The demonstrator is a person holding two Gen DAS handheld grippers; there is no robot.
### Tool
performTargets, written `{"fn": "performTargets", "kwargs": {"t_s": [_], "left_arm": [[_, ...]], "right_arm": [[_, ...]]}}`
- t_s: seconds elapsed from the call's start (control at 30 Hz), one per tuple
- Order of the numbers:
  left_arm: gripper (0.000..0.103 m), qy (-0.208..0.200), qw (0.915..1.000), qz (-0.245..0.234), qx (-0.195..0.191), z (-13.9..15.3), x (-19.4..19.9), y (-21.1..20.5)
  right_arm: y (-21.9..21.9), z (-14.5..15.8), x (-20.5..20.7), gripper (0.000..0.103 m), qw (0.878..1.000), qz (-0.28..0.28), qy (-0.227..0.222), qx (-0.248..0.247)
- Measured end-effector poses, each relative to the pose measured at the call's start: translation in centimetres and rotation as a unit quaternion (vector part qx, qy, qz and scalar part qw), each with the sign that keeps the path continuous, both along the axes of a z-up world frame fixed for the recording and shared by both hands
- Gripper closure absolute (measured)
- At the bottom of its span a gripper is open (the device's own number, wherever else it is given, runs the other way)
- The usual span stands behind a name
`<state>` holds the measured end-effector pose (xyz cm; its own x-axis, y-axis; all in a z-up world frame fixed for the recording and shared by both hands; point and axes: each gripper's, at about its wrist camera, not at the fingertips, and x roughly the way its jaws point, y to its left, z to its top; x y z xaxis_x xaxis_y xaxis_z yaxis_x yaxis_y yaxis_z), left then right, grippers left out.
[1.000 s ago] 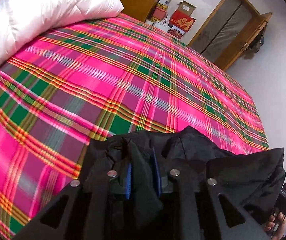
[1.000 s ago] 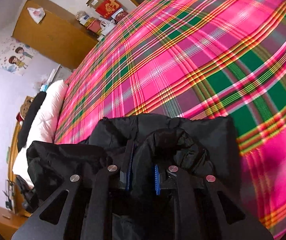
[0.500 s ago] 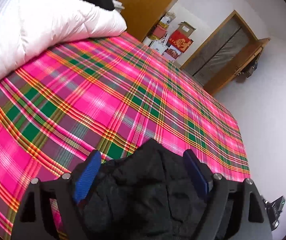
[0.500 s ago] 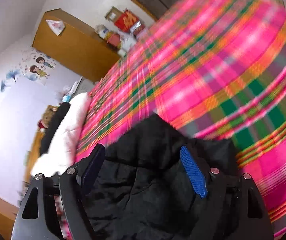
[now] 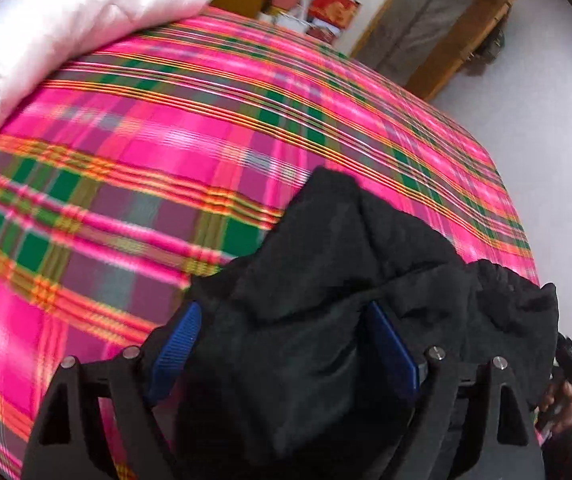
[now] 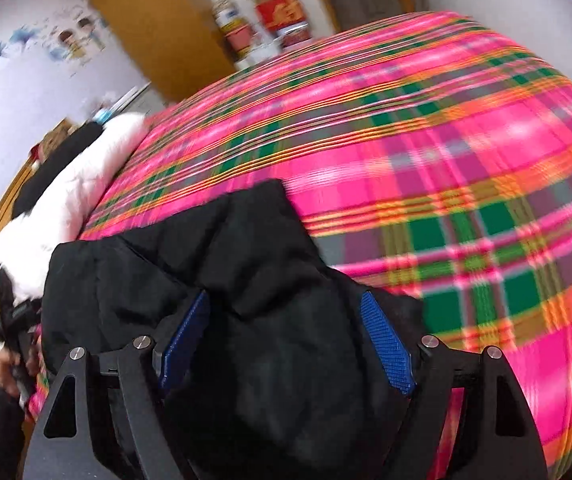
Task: Fold large clothes
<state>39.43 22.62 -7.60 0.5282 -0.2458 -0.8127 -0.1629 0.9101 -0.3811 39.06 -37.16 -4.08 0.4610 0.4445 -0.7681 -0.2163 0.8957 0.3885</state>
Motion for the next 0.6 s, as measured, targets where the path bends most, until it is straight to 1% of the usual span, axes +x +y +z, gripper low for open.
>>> {"fn": "performTargets", "kwargs": {"t_s": [0.03,0.07,0.1,0.13,0.17,0.2,0.23,0.27,0.3,0.33,0.37,0.4,0.47,0.6], "left_arm": [[0.026,0.003,0.9999,-0.011,0.004,-0.1,0.5,-0.4],[0.044,0.004,0.9997,-0.017,0.015,0.0,0.9,-0.9],[0.053,0.006,0.9995,-0.018,0.024,0.1,1.2,-1.2],[0.074,0.001,0.9994,-0.012,0.033,0.5,1.4,-1.2],[0.081,-0.013,0.9991,-0.002,0.040,1.2,1.3,-1.2],[0.082,-0.036,0.9979,0.010,0.053,2.2,1.1,-1.1],[0.082,-0.064,0.9957,0.015,0.066,2.9,0.9,-1.2],[0.082,-0.082,0.9932,0.018,0.080,2.9,1.1,-1.4],[0.082,-0.068,0.9938,0.028,0.083,1.6,1.8,-1.7],[0.082,-0.048,0.9948,0.034,0.082,-0.1,2.6,-1.8],[0.080,-0.036,0.9945,0.037,0.091,-1.9,3.1,-2.3],[0.079,-0.035,0.9940,0.037,0.097,-3.2,3.4,-2.9],[0.077,-0.051,0.9914,0.041,0.113,-3.8,3.5,-3.5],[0.071,-0.064,0.9909,0.049,0.108,-4.9,3.5,-3.4]], "right_arm": [[0.6,-0.1,0.7,0.028,1.000,0.006,0.008,-0.007],[0.9,-0.2,1.0,0.052,1.000,0.005,0.010,-0.015],[1.2,-0.1,1.3,0.084,1.000,0.000,0.010,-0.029],[1.4,0.6,1.1,0.087,0.999,-0.011,-0.007,-0.051],[1.3,1.3,0.9,0.091,0.998,-0.017,-0.026,-0.059],[1.3,2.3,0.6,0.092,0.996,-0.027,-0.048,-0.063],[1.0,3.0,0.6,0.092,0.996,-0.038,-0.065,-0.057],[0.8,2.9,0.9,0.092,0.995,-0.046,-0.066,-0.054],[0.8,1.9,1.5,0.092,0.995,-0.053,-0.057,-0.058],[1.4,-0.6,2.5,0.092,0.995,-0.054,-0.030,-0.081],[2.0,-2.5,2.9,0.092,0.993,-0.047,-0.015,-0.104],[2.5,-4.6,3.2,0.091,0.992,-0.047,0.000,-0.117],[2.6,-6.0,3.3,0.091,0.991,-0.058,-0.007,-0.120],[1.8,-7.4,3.3,0.089,0.992,-0.062,-0.006,-0.112]]}}
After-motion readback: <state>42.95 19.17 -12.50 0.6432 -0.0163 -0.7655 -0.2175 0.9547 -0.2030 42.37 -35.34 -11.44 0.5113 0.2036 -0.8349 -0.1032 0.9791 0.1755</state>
